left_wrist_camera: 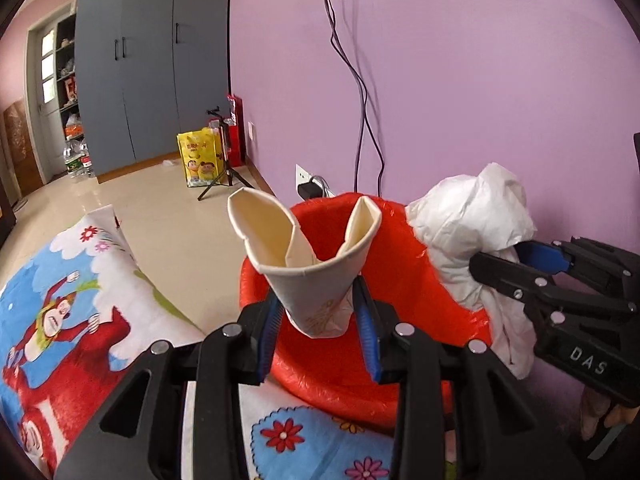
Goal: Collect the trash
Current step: 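Carry the bag and cup to the red bin and open both tools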
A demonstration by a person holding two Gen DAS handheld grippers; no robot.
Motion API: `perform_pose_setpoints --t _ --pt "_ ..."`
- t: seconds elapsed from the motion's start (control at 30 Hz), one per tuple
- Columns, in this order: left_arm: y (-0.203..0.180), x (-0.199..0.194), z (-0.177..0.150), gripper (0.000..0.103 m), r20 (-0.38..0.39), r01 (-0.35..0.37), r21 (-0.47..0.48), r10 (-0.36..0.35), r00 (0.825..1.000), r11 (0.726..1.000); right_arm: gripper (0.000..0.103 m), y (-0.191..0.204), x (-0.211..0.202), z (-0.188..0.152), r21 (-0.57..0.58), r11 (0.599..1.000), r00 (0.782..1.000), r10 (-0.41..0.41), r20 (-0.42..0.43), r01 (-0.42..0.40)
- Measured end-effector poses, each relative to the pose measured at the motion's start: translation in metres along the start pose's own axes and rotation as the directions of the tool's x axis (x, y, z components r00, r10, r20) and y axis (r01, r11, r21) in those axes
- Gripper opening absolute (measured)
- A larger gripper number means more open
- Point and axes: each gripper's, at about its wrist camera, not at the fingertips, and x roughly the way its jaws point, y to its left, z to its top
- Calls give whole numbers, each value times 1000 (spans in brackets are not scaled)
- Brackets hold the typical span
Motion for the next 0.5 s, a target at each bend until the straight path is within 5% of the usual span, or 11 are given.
perform_pose_setpoints --t 0.27,0.5 --pt "9 33 5 35 -66 54 -38 -56 996 998 41 -6 24 7 16 1000 1000 13 -10 -13" --pt "15 32 6 47 -65 60 -51 -63 996 997 67 -10 16 3 71 997 1000 24 17 -25"
